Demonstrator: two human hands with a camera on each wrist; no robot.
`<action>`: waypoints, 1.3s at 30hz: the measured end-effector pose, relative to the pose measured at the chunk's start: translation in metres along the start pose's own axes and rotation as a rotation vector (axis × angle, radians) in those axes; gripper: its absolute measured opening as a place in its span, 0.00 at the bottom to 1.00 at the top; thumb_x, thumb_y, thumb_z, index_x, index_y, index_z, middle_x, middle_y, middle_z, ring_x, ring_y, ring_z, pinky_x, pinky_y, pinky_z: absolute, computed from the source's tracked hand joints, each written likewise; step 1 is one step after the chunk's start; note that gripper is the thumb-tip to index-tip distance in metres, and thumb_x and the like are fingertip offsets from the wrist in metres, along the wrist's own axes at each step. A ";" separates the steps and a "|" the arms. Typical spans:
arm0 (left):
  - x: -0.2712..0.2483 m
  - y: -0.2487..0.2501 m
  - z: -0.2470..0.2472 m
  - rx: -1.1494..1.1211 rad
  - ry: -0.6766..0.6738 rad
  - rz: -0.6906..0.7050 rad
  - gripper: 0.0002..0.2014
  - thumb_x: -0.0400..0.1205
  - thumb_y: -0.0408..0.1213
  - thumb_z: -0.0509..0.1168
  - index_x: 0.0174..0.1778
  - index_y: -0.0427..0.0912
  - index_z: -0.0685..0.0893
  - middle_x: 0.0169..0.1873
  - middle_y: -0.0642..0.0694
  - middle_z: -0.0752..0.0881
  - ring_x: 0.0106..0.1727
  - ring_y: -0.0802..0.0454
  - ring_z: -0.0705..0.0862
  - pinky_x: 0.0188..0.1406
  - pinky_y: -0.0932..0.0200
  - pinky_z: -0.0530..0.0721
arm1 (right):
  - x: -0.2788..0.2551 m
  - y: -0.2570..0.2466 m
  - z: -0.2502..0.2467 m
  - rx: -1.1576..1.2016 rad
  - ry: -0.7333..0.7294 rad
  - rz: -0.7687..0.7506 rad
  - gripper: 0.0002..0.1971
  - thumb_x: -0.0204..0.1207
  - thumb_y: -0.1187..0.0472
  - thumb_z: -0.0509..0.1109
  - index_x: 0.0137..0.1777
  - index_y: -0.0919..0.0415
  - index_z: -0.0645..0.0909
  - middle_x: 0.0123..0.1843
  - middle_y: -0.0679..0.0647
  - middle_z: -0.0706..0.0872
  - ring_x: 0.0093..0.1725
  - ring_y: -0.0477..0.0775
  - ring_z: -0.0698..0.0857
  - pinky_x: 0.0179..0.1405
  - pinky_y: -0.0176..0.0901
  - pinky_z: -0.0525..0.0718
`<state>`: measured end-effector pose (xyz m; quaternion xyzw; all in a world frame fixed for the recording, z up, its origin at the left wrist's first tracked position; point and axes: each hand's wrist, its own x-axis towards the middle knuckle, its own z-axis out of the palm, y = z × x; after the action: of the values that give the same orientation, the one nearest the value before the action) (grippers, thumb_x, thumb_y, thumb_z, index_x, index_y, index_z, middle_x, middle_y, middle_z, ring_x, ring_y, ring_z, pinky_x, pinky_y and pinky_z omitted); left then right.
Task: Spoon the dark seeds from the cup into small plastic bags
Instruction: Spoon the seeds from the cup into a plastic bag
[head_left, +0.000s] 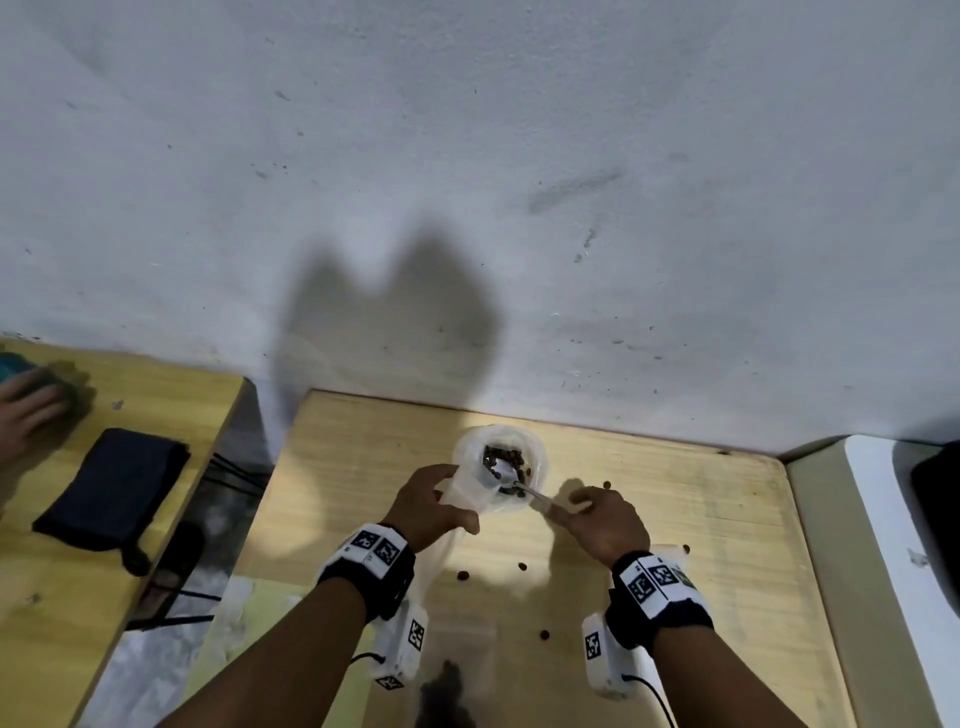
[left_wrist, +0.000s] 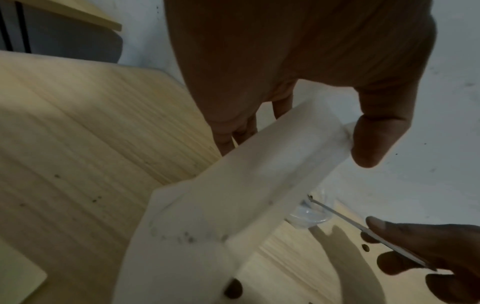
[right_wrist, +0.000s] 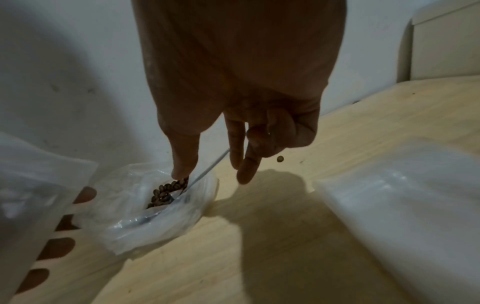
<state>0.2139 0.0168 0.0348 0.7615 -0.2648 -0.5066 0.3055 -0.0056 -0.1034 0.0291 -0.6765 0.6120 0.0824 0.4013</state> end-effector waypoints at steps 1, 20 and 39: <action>0.002 0.002 0.001 0.007 -0.020 -0.019 0.50 0.47 0.47 0.78 0.71 0.49 0.76 0.68 0.50 0.76 0.62 0.50 0.77 0.52 0.55 0.81 | 0.002 -0.001 0.001 0.024 0.004 -0.015 0.26 0.69 0.34 0.75 0.58 0.52 0.87 0.56 0.52 0.89 0.54 0.55 0.87 0.51 0.44 0.81; 0.023 0.008 -0.001 -0.095 -0.040 -0.031 0.25 0.51 0.41 0.77 0.45 0.41 0.87 0.46 0.43 0.89 0.50 0.44 0.86 0.44 0.55 0.82 | 0.000 -0.015 0.016 0.314 0.556 -0.279 0.12 0.77 0.61 0.73 0.38 0.58 0.72 0.22 0.43 0.78 0.20 0.55 0.78 0.24 0.40 0.72; 0.030 0.004 0.008 -0.037 -0.067 0.035 0.30 0.49 0.46 0.79 0.49 0.46 0.86 0.46 0.49 0.90 0.49 0.49 0.88 0.52 0.49 0.87 | 0.010 -0.019 0.051 0.805 0.466 -0.016 0.17 0.72 0.70 0.75 0.31 0.58 0.69 0.29 0.51 0.73 0.30 0.50 0.72 0.36 0.40 0.74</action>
<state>0.2165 -0.0088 0.0167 0.7336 -0.2789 -0.5312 0.3191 0.0327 -0.0794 -0.0026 -0.4722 0.6638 -0.3190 0.4843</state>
